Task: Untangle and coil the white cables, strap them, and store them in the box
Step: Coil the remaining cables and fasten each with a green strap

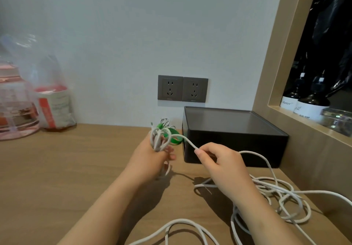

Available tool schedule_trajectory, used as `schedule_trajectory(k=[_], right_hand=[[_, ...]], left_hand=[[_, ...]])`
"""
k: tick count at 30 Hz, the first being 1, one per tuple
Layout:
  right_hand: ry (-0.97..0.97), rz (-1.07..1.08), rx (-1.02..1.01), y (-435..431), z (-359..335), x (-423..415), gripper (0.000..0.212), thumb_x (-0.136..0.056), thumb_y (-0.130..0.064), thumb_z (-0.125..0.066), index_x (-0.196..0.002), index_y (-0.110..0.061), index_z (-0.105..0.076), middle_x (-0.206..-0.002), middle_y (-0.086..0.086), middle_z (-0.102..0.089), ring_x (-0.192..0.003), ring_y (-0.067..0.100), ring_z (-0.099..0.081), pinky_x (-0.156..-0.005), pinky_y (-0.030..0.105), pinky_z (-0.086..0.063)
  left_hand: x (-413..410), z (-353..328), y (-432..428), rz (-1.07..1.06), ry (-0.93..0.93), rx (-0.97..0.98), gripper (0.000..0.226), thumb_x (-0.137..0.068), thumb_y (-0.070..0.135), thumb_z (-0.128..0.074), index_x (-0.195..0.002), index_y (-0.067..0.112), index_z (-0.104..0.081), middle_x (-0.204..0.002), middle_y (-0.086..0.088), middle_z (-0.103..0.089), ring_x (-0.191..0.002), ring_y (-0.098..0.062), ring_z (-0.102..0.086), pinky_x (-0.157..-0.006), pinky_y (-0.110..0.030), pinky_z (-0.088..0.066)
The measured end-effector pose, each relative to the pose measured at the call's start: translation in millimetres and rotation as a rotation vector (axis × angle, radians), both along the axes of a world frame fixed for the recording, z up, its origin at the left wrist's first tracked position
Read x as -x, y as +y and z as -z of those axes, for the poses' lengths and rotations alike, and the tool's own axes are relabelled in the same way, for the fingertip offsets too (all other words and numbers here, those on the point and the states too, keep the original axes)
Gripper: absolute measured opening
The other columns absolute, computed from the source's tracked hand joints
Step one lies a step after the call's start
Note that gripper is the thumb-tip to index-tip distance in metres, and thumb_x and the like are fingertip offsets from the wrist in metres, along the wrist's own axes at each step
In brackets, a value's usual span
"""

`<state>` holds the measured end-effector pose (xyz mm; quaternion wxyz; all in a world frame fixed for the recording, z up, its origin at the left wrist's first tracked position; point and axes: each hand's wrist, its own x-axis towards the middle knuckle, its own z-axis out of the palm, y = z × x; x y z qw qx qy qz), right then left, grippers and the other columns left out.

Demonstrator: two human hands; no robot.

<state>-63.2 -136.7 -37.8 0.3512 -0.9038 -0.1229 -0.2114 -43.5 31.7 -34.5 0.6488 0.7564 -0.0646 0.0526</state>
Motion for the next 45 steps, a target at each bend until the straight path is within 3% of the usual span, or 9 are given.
schedule_trajectory(k=[3, 9, 16, 20, 24, 29, 34, 40, 45], right_hand=[[0.000, 0.095, 0.045, -6.9, 3.6, -2.8, 0.017, -0.091, -0.039, -0.049, -0.080, -0.032, -0.058, -0.069, -0.009, -0.058, -0.074, 0.008, -0.055, -0.084, 0.041, -0.046], [0.033, 0.185, -0.343, -16.3, -3.8, -4.3, 0.023, -0.093, -0.032, -0.050, -0.078, -0.020, -0.062, -0.067, 0.005, -0.057, -0.059, 0.012, -0.048, -0.054, 0.024, -0.039], [0.048, -0.176, -0.494, -0.8, -2.6, 1.2, 0.005, -0.089, -0.017, -0.055, -0.091, -0.021, -0.058, -0.054, -0.005, -0.048, -0.045, 0.004, -0.043, -0.042, 0.013, -0.035], [0.072, -0.314, -0.640, -1.0, -6.8, 3.3, 0.021, -0.094, -0.024, -0.048, -0.086, -0.015, -0.065, -0.052, -0.001, -0.045, -0.042, 0.006, -0.038, -0.039, 0.016, -0.031], [0.113, -0.454, -0.743, -1.9, -10.1, 6.3, 0.032, -0.083, -0.034, -0.048, -0.087, -0.007, -0.063, -0.050, 0.003, -0.043, -0.042, 0.010, -0.034, -0.039, 0.020, -0.030], [0.118, -0.307, -0.701, -2.1, -12.9, 7.8, 0.029, -0.094, -0.019, -0.045, -0.079, -0.008, -0.068, -0.048, 0.002, -0.041, -0.042, 0.010, -0.033, -0.041, 0.023, -0.029], [0.127, -0.169, -0.543, 1.0, -4.8, 2.7, 0.020, -0.094, -0.020, -0.049, -0.085, -0.022, -0.067, -0.053, -0.012, -0.053, -0.048, 0.000, -0.047, -0.043, 0.010, -0.034], [0.116, -0.112, -0.515, -0.1, -2.9, -0.4, 0.020, -0.095, -0.021, -0.047, -0.086, -0.024, -0.065, -0.052, -0.013, -0.051, -0.047, 0.000, -0.045, -0.044, 0.011, -0.034], [0.094, -0.103, -0.514, 0.7, -3.1, -0.5, 0.019, -0.095, -0.022, -0.047, -0.086, -0.025, -0.064, -0.057, -0.008, -0.051, -0.047, 0.000, -0.045, -0.044, 0.010, -0.035]], left_hand=[[-1.2, -0.4, 1.0, 0.096, 0.141, 0.397, 0.013, -0.096, 0.002, -0.045, -0.084, 0.006, -0.050, -0.057, -0.005, -0.058, -0.048, -0.016, -0.058, -0.052, -0.031, -0.055], [-2.4, -5.7, 5.0, 0.089, 0.242, 0.582, 0.021, -0.098, 0.013, -0.047, -0.077, 0.013, -0.044, -0.044, 0.003, -0.036, -0.030, -0.006, -0.030, -0.033, -0.017, -0.032], [-1.0, 1.0, -5.4, -0.108, 0.178, 0.329, 0.017, -0.094, 0.028, -0.056, -0.081, 0.018, -0.053, -0.038, 0.005, -0.032, -0.032, -0.011, -0.028, -0.037, -0.021, -0.027], [1.6, -2.1, -5.7, -0.172, 0.095, 0.175, 0.033, -0.090, 0.040, -0.058, -0.067, 0.018, -0.051, -0.041, 0.001, -0.035, -0.034, -0.014, -0.030, -0.036, -0.021, -0.028], [2.0, -1.6, -2.7, -0.135, 0.103, 0.058, 0.039, -0.089, 0.043, -0.058, -0.059, 0.021, -0.047, -0.044, 0.001, -0.032, -0.033, -0.011, -0.028, -0.036, -0.019, -0.026], [0.0, 1.0, 6.0, -0.026, 0.297, 0.097, 0.048, -0.090, 0.040, -0.055, -0.053, 0.018, -0.034, -0.038, 0.006, -0.026, -0.032, -0.010, -0.021, -0.038, -0.018, -0.021], [5.0, -5.7, 6.2, 0.114, 0.450, 0.274, 0.051, -0.088, 0.052, -0.050, -0.053, 0.021, -0.031, -0.041, 0.007, -0.020, -0.032, -0.008, -0.015, -0.039, -0.017, -0.015], [1.7, -3.1, 8.7, 0.011, 0.309, 0.042, 0.052, -0.081, 0.065, -0.049, -0.060, 0.020, -0.034, -0.041, 0.007, -0.026, -0.036, -0.012, -0.021, -0.040, -0.020, -0.021], [0.5, -1.1, -0.1, -0.111, 0.123, -0.077, 0.054, -0.091, 0.060, -0.035, -0.055, 0.019, -0.037, -0.039, 0.007, -0.031, -0.038, -0.014, -0.027, -0.041, -0.023, -0.025]])
